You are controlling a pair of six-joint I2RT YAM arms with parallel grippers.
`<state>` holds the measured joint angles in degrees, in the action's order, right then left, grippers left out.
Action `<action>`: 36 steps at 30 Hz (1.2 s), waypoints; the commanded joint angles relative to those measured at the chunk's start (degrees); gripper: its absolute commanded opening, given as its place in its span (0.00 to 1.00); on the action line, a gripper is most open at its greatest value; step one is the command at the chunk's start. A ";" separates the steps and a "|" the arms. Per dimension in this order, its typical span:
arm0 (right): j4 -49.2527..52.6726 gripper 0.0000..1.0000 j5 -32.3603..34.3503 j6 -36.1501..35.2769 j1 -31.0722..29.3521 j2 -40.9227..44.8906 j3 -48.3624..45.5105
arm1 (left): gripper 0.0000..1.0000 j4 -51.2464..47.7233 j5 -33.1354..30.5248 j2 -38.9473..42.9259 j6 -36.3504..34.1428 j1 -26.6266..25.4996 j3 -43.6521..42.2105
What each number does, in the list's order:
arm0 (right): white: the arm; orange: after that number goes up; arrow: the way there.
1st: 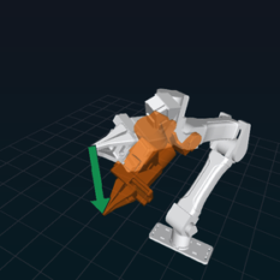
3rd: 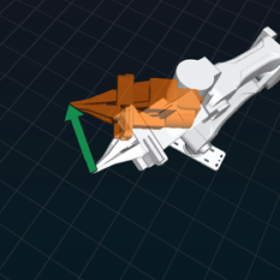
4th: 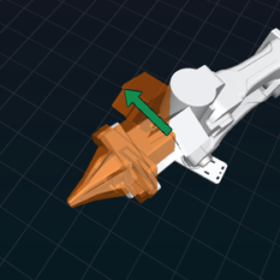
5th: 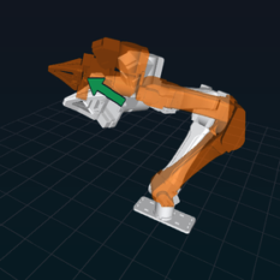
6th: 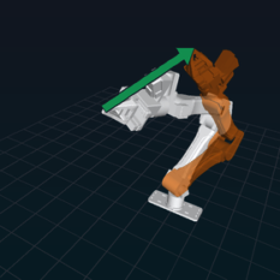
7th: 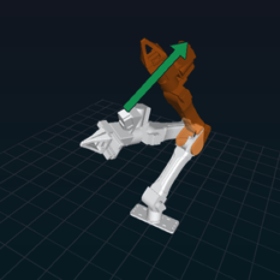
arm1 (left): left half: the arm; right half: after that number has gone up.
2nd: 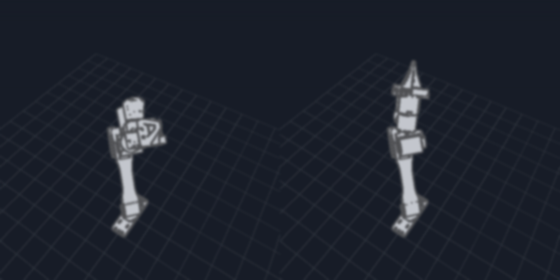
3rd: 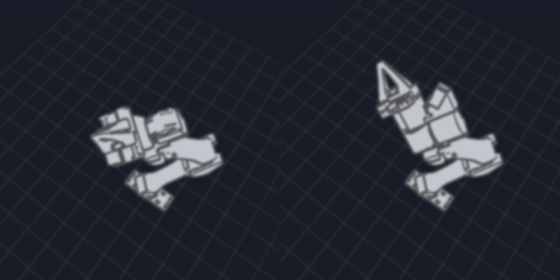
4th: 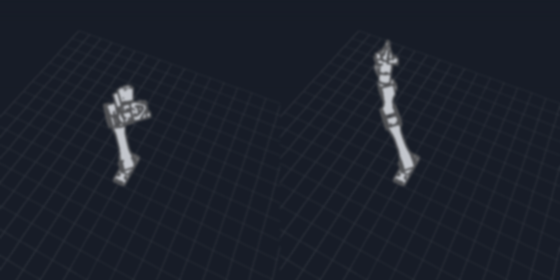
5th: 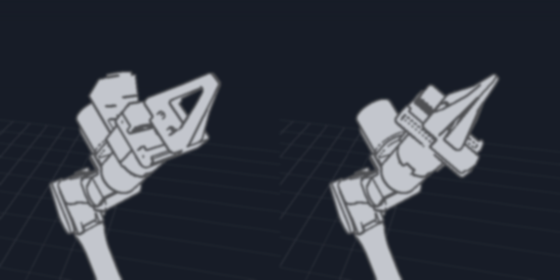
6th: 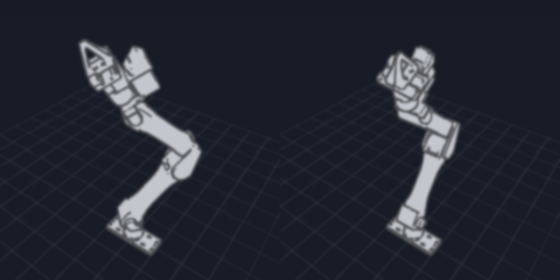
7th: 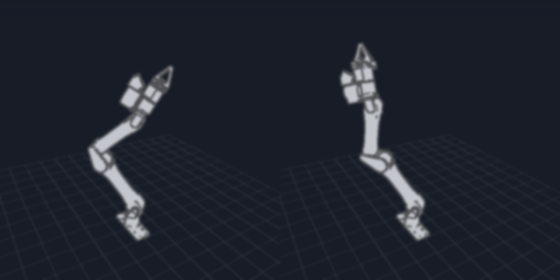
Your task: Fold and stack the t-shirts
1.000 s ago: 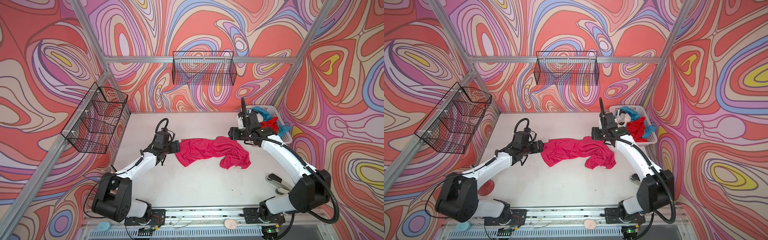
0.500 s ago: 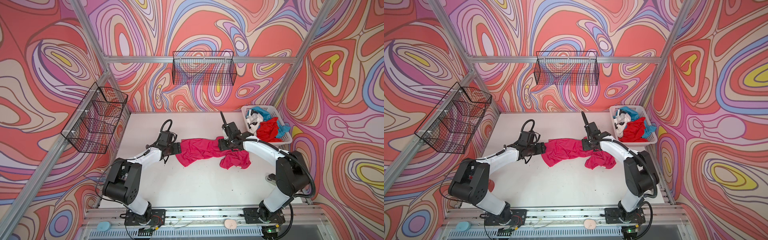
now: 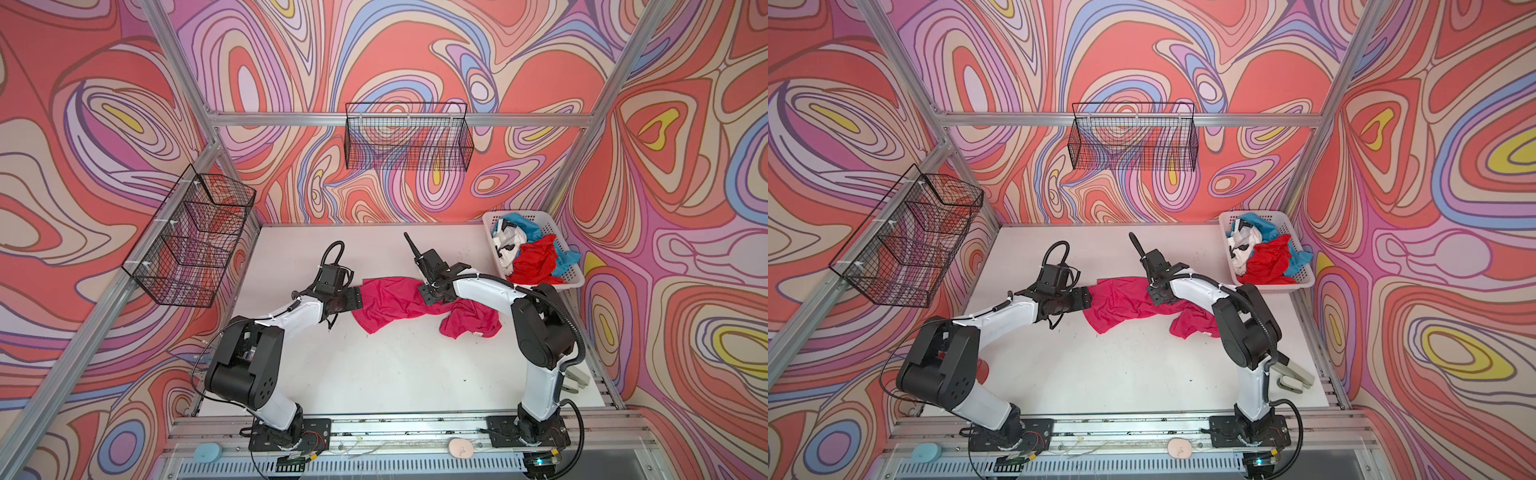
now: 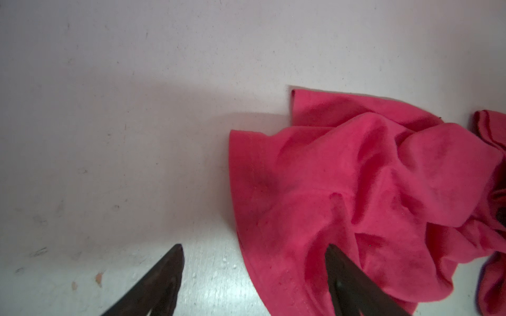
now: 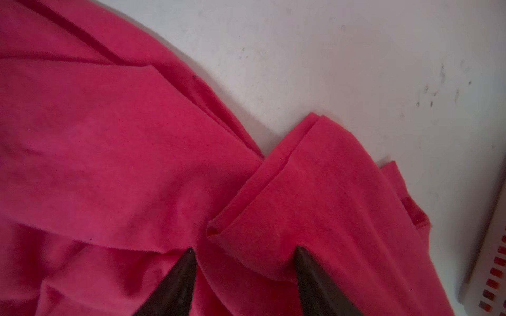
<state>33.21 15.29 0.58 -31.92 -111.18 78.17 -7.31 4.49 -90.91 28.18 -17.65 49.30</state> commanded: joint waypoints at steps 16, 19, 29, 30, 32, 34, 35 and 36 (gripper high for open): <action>-1.04 0.00 11.92 -4.04 1.02 4.91 8.19 | 0.83 -2.70 -3.52 -5.92 -3.99 0.93 8.70; -0.60 0.00 11.36 -4.27 1.83 3.77 12.02 | 0.80 -3.45 -2.65 -9.71 -5.06 1.45 12.65; 0.90 0.00 10.27 -4.48 2.75 0.03 19.42 | 0.59 -3.84 2.94 -16.19 -3.39 1.30 13.41; 1.04 0.00 10.23 -4.41 2.88 -0.14 19.62 | 0.53 -4.01 3.27 -16.45 -3.19 1.30 13.17; 1.32 0.00 10.30 -4.47 3.04 -0.02 19.91 | 0.34 -4.29 3.10 -16.21 -2.51 1.32 12.59; 1.68 0.00 10.40 -4.39 3.51 0.32 20.00 | 0.15 -4.03 1.93 -14.19 -1.41 1.31 11.11; 1.85 0.00 10.31 -4.21 3.81 0.44 20.08 | 0.08 -4.09 1.38 -12.61 -0.99 1.32 10.40; 2.08 0.00 10.18 -4.11 4.18 0.64 20.35 | 0.02 -4.33 0.70 -10.58 -0.64 1.31 9.60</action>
<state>34.30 25.50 -3.38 -28.91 -110.10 96.66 -9.67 6.35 -105.69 25.58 -16.45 60.90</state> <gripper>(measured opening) 0.048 0.110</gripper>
